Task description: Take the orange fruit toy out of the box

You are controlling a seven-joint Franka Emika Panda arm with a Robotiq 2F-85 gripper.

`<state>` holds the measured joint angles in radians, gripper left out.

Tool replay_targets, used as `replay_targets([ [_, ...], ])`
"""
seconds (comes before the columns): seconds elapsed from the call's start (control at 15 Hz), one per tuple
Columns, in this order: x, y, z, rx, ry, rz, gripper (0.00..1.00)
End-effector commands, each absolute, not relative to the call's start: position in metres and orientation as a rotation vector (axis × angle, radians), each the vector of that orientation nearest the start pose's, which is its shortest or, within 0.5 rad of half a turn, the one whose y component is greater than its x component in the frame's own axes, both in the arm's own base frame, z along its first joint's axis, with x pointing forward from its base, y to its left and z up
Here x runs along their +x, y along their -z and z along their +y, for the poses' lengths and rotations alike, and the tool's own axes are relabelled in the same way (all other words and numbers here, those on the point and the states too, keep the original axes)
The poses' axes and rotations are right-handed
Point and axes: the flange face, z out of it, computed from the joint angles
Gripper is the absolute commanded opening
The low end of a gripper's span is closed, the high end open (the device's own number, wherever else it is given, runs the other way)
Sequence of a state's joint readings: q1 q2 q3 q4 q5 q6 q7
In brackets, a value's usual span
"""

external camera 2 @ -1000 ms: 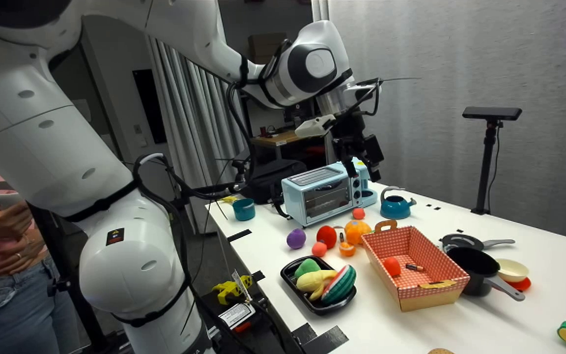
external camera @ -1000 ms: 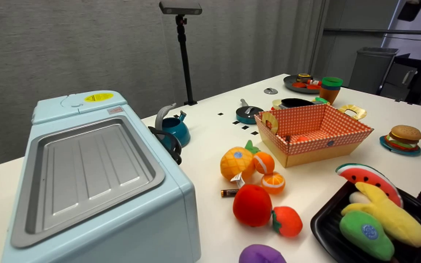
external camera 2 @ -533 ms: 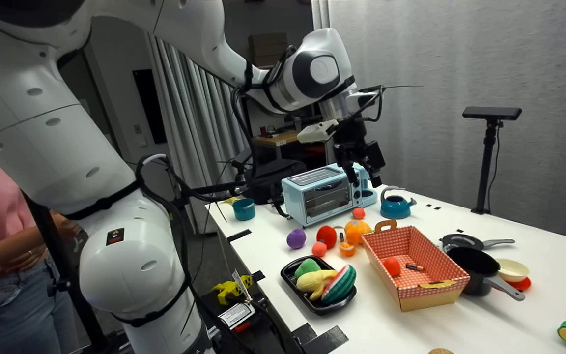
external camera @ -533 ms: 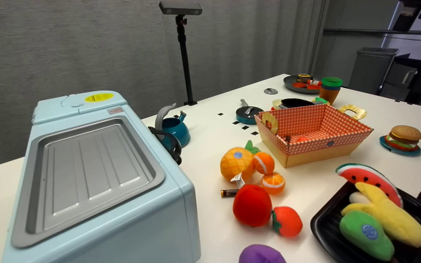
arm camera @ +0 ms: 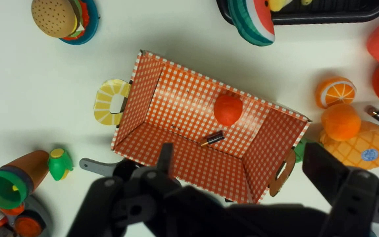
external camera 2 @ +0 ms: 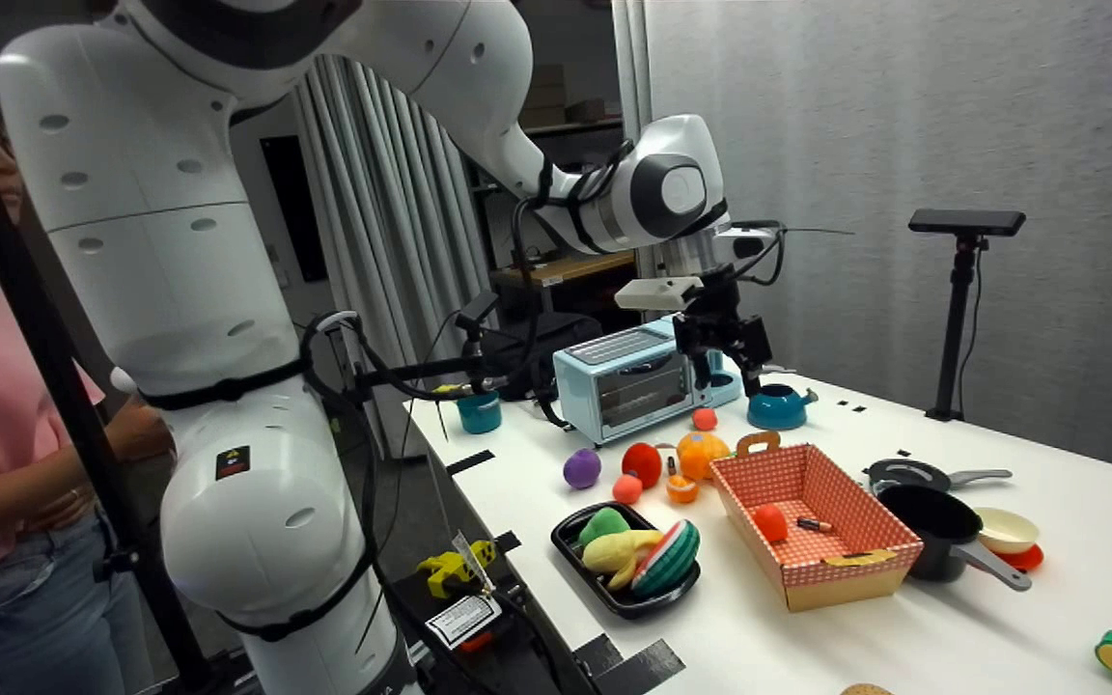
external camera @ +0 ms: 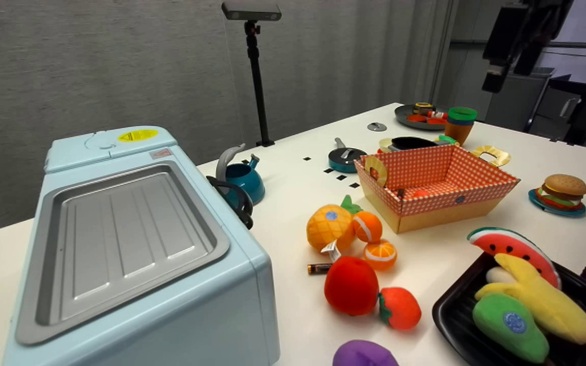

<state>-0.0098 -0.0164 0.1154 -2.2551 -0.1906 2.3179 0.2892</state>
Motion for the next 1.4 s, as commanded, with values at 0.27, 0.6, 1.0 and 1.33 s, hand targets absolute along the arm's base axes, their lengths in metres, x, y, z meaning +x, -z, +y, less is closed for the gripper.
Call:
replay_targets([
  [0.27,0.538,-0.371,0.057,-3.259,0.162,0.071,1.00],
  [0.6,0.546,-0.349,0.051,-3.256,0.165,0.066,1.00],
  [1.0,0.567,-0.293,0.042,-3.233,0.171,0.096,1.00],
  [1.33,0.577,-0.244,0.043,-3.193,0.145,0.122,1.00],
])
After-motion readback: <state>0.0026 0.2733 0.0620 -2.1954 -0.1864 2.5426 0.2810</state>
